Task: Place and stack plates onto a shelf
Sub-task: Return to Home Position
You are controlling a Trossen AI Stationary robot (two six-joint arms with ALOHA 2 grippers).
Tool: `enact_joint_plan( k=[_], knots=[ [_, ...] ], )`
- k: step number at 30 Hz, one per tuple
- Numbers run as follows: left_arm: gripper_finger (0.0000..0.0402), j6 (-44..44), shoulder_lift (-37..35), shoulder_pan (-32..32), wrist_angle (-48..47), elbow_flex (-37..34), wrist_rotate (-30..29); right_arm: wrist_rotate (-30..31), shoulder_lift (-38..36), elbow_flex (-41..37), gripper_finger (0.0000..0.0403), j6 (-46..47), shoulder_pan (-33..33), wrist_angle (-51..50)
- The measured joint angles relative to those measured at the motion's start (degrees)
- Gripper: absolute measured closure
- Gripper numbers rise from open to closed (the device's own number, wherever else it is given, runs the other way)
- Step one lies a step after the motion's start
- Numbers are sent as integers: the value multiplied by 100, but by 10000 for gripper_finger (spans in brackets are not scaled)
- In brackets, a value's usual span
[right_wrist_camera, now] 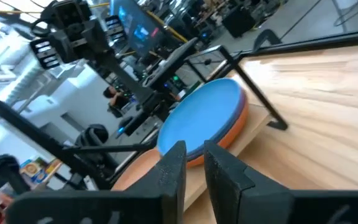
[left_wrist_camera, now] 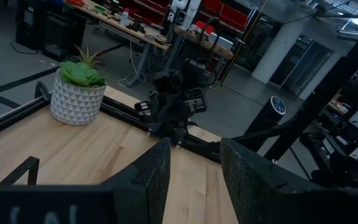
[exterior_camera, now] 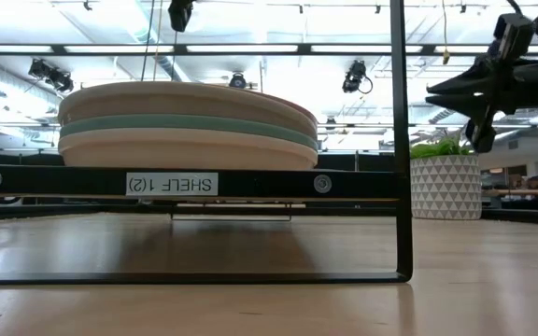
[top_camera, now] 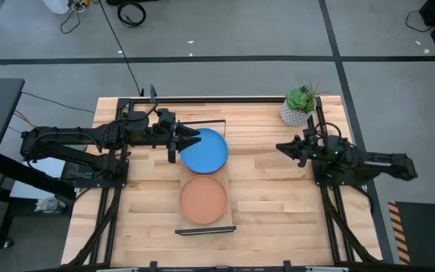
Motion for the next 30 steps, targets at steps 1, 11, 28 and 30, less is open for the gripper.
enact_joint_plan(
  k=[1, 11, 28, 30],
  knots=[
    [255, 4, 0, 0, 11, 0, -2, 142, 0, 0, 348, 0, 182, 42],
    [255, 152, 0, -7, 17, 0, -13, 1618, 0, 0, 378, 2, 1868, 155],
    [255, 839, 82, 629, 255, -184, 427, 2189, 0, 0, 381, -1048, 2242, 160],
    [255, 659, 68, 752, 891, -633, 682, 2187, 0, 0, 380, -1490, 2242, 158]
  ],
)
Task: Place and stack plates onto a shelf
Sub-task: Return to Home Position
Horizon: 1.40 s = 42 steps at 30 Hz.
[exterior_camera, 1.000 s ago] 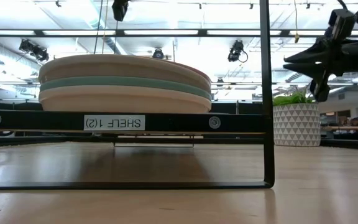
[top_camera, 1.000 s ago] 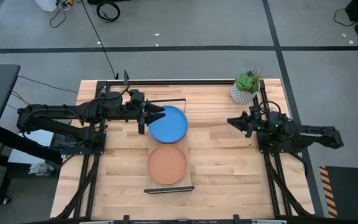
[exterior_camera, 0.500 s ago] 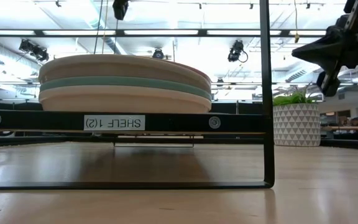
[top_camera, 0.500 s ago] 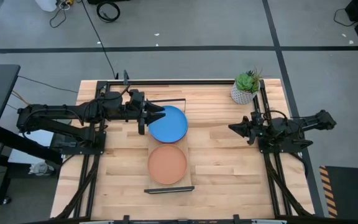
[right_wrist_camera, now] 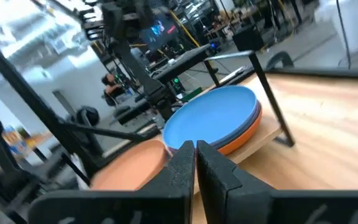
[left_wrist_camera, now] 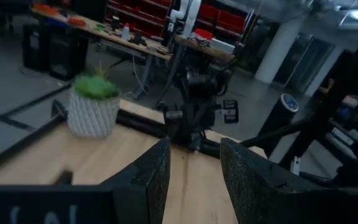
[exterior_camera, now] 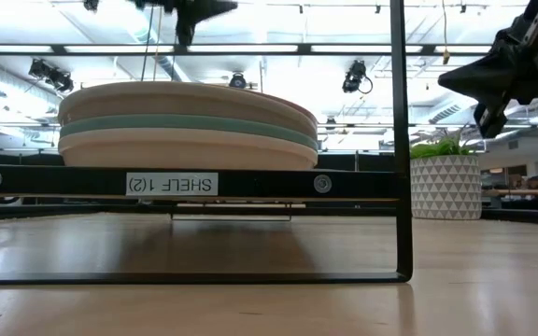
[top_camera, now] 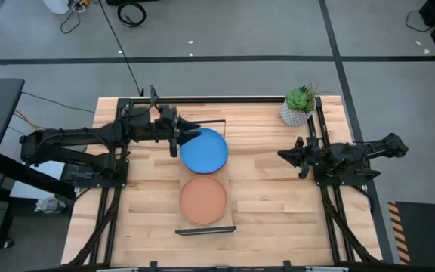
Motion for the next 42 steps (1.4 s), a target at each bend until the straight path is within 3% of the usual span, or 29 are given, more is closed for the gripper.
enact_joint_plan(
  k=[8, 12, 15, 30, 42],
  knots=[
    [255, -1346, -10, 200, 2984, -2416, 216, -64, 0, 0, 380, -423, 0, -1],
    [255, -1760, -416, 366, 3640, -3119, 583, -70, 0, 0, 380, -422, 0, 1],
    [255, -1897, -930, 499, 3568, -3446, 638, -79, 0, 0, 380, -422, 0, 1],
    [255, -2021, -3314, 658, 455, -3589, 342, -85, 0, 0, 380, -422, 0, 1],
    [255, -2126, -4696, 658, -1805, -3589, -1000, -85, 0, 0, 380, -423, 0, 1]
  ],
)
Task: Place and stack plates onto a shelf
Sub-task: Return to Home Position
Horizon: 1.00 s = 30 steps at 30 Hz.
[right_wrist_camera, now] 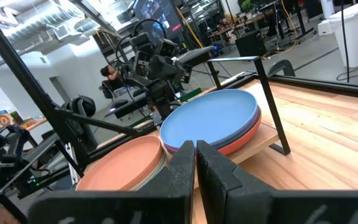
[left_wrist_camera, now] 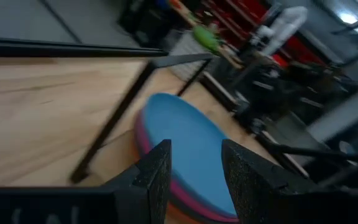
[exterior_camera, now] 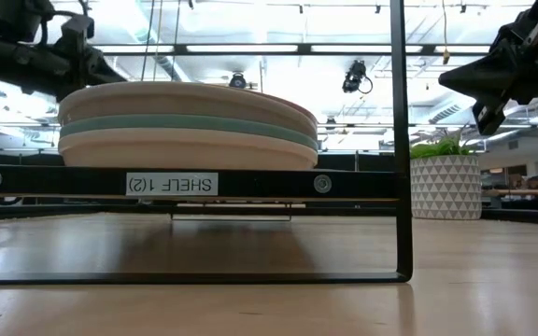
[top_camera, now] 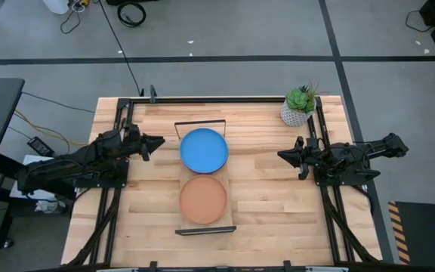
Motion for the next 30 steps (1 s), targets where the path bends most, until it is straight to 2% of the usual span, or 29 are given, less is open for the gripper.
enact_joint_plan(
  k=[7, 11, 15, 21, 28, 30],
  knots=[
    [255, -52, -259, 0, -424, -2, -623, 0, 0, 0, 380, 0, 0, -2],
    [255, -308, -259, -23, -265, -361, -572, 0, 0, 0, 380, 0, 0, 0],
    [255, -594, -259, -244, 788, -929, -386, -2, -2, 0, 380, -2, 0, 0],
    [255, -393, -210, -470, 847, -929, -954, 0, -2, 0, 380, -1, 0, -1],
    [255, -370, -44, -457, 815, -929, -1010, 0, -2, 0, 380, 0, 0, 0],
    [255, -103, -55, -457, 800, -929, -1014, 0, -2, 0, 380, 0, 0, 1]
  ],
)
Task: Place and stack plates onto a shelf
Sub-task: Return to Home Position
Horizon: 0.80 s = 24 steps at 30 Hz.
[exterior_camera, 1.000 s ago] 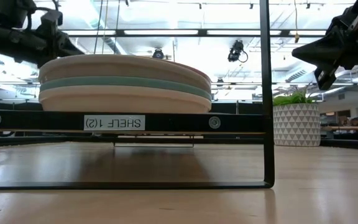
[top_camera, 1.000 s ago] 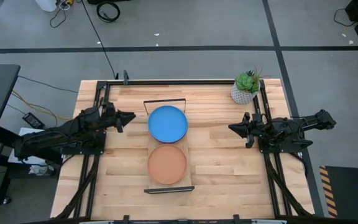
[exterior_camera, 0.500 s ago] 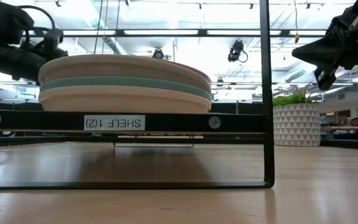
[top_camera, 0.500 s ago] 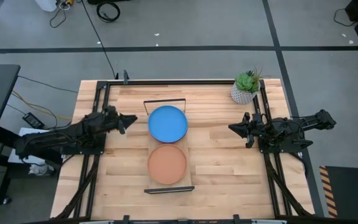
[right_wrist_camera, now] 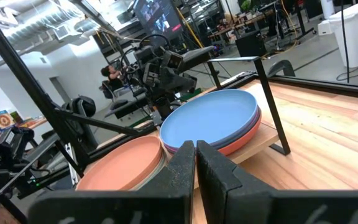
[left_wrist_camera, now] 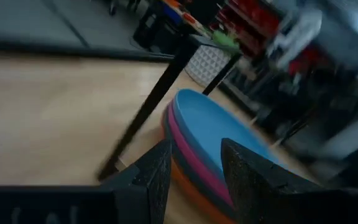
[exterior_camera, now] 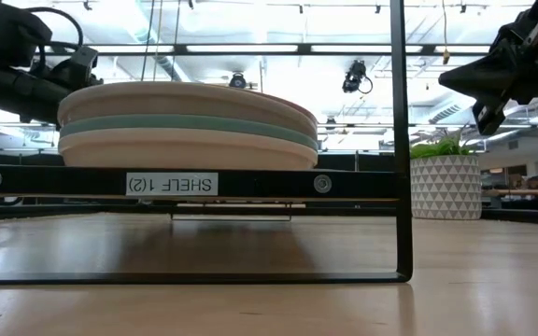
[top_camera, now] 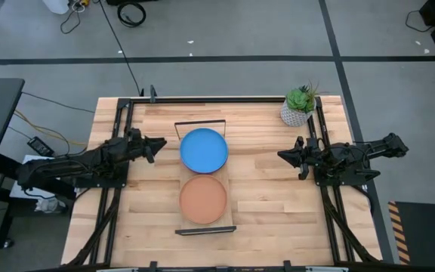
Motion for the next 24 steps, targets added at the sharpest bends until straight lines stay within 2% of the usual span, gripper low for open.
enact_joint_plan(
  k=[4, 8, 24],
  knots=[
    [255, 2091, -4, 0, 57, 0, -8, 0, 0, 0, 380, 0, 0, 1],
    [255, 3238, 0, -1, 213, -7, -65, 0, 0, 0, 380, 0, 0, 9],
    [255, 3439, 0, -2, 379, -7, -25, 0, 0, 0, 380, 0, -1, 16]
  ],
)
